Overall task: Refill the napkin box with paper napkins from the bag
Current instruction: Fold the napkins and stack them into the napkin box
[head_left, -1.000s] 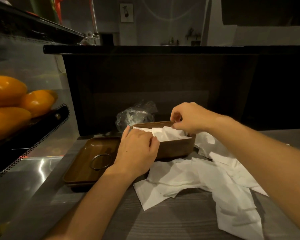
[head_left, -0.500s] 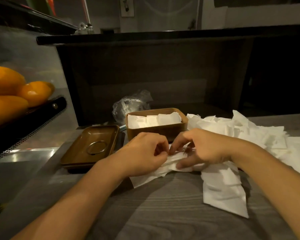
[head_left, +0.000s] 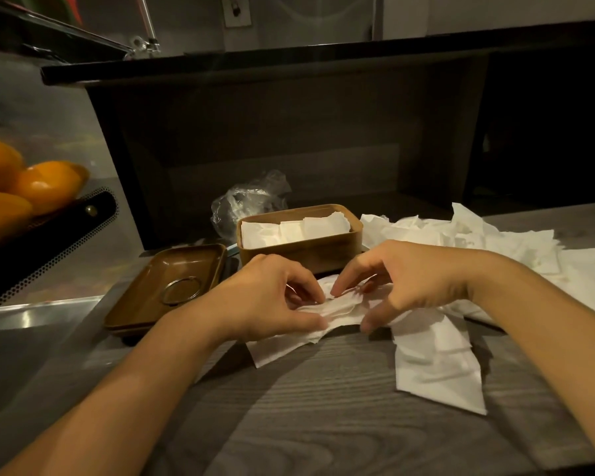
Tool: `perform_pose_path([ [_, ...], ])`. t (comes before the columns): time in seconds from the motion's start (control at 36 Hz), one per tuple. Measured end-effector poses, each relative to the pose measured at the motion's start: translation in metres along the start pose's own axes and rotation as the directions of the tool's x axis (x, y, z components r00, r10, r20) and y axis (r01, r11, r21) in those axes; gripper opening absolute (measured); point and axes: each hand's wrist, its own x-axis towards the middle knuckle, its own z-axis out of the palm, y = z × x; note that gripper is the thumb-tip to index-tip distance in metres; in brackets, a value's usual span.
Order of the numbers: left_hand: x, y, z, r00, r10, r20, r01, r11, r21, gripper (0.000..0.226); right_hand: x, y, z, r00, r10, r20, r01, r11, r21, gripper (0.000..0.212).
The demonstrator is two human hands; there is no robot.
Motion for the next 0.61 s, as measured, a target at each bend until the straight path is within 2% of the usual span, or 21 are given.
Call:
perform_pose_path([
  [0.33,0.0,-0.004,-0.003,1.0,-0.021,0.008,0.022,0.995,-0.097,0.025,0.007,-0.004,0.012,0.991,-0.012,-0.13,0.005,0.998,-0.055,0.019],
  [0.61,0.0,-0.002,-0.003,1.0,-0.021,-0.021,0.019,0.997,-0.069,0.014,0.003,-0.006,0.006,0.996,-0.008,-0.089,0.004,0.999,-0.046,0.023],
])
